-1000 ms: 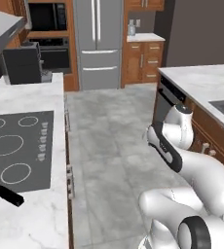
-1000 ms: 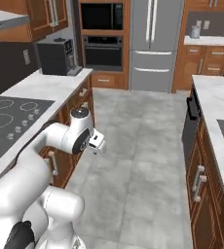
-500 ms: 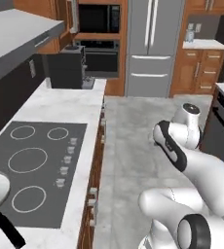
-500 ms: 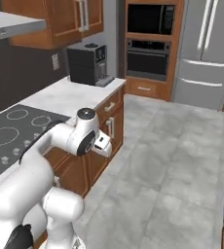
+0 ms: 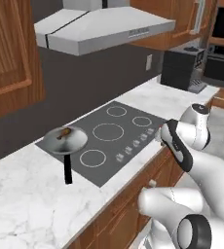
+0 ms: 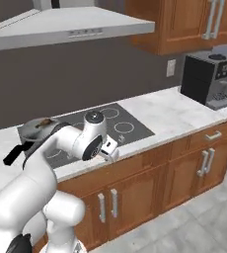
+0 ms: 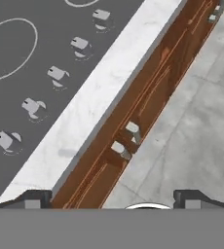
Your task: Take the chicken drumsticks from the pan and place one on each plate on the dining counter.
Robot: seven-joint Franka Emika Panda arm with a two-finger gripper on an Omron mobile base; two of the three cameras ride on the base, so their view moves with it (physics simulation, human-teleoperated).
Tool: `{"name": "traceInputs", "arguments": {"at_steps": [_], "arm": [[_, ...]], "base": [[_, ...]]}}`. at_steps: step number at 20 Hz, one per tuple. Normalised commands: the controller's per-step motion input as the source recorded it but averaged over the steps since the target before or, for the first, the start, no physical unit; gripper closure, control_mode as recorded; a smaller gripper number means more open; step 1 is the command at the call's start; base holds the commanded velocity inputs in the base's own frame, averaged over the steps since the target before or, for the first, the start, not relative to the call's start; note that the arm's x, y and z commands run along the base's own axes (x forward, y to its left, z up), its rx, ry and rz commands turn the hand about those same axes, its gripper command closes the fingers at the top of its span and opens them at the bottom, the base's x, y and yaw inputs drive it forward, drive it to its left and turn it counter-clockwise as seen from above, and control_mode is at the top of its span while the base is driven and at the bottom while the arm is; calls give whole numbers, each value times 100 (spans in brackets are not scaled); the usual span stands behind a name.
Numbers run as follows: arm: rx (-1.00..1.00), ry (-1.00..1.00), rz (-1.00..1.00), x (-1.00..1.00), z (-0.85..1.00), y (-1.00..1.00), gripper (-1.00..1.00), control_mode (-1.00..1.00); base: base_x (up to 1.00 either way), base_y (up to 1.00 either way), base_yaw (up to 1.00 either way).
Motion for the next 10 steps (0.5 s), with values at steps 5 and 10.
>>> {"name": "traceInputs", "arguments": {"at_steps": [5, 10], "arm": [[0, 0, 0, 0, 0, 0, -100, 100], [0, 0, 0, 0, 0, 0, -100, 100]], "base": [[31, -18, 87], [39, -53, 41]]}}
